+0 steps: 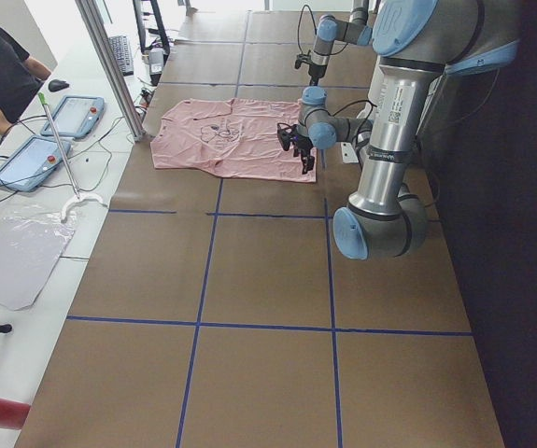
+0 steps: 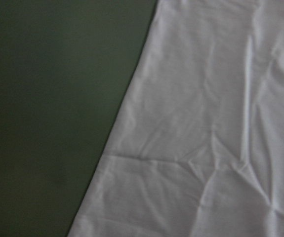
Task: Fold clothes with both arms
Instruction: 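Grasp both hem corners with the left and right grippers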
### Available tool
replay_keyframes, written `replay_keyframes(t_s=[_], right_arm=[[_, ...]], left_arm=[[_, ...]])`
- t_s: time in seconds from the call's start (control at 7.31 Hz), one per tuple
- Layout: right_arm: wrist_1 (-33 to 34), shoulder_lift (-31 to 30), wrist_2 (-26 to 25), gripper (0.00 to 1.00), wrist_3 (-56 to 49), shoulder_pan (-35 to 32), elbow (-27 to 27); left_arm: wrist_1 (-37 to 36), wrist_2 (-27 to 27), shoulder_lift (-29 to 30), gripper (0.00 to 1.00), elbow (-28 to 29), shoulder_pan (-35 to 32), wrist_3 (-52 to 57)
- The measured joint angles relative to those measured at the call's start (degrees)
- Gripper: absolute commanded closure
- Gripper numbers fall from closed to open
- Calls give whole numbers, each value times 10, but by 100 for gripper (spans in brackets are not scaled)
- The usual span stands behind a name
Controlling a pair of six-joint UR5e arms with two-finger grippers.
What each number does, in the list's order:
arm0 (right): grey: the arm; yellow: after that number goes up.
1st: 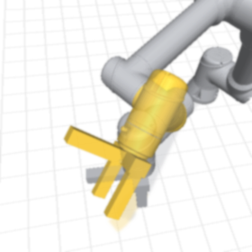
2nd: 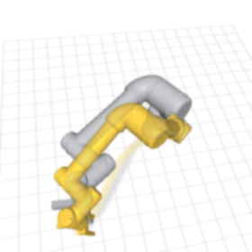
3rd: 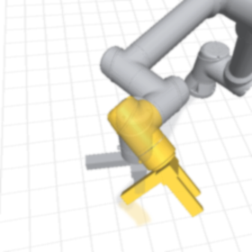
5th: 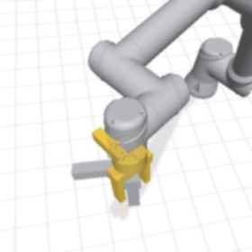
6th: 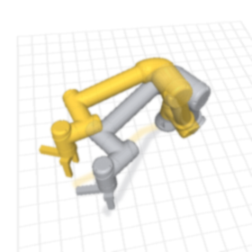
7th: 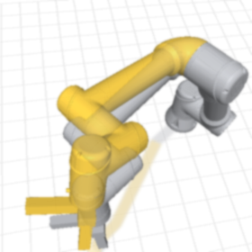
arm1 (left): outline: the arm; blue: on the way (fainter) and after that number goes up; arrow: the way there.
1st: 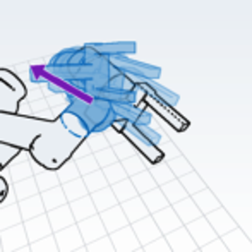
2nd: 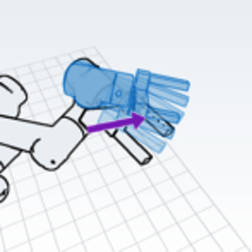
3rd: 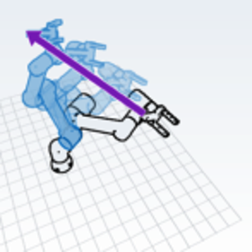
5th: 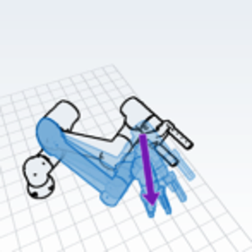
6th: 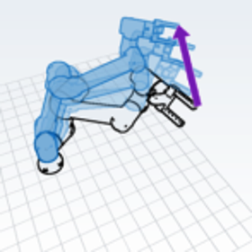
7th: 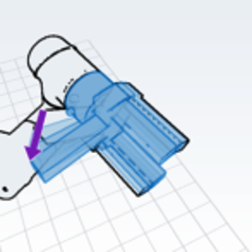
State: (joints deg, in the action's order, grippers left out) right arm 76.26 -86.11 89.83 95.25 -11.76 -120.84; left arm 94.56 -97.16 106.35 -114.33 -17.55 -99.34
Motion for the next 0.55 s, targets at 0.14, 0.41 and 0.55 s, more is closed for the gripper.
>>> replay_keyframes(t_s=[0.14, 0.41, 0.55], right_arm=[[-1, 0, 1, 100, 0, 0, -6], [-2, 1, 3, 100, -1, 0, -13], [-3, 1, 3, 100, -1, 0, -14]], left_arm=[[0, 8, -13, 0, -1, 20, -24], [-1, 13, -21, 0, -1, 41, -51], [-1, 13, -21, 1, 1, 46, -55]])
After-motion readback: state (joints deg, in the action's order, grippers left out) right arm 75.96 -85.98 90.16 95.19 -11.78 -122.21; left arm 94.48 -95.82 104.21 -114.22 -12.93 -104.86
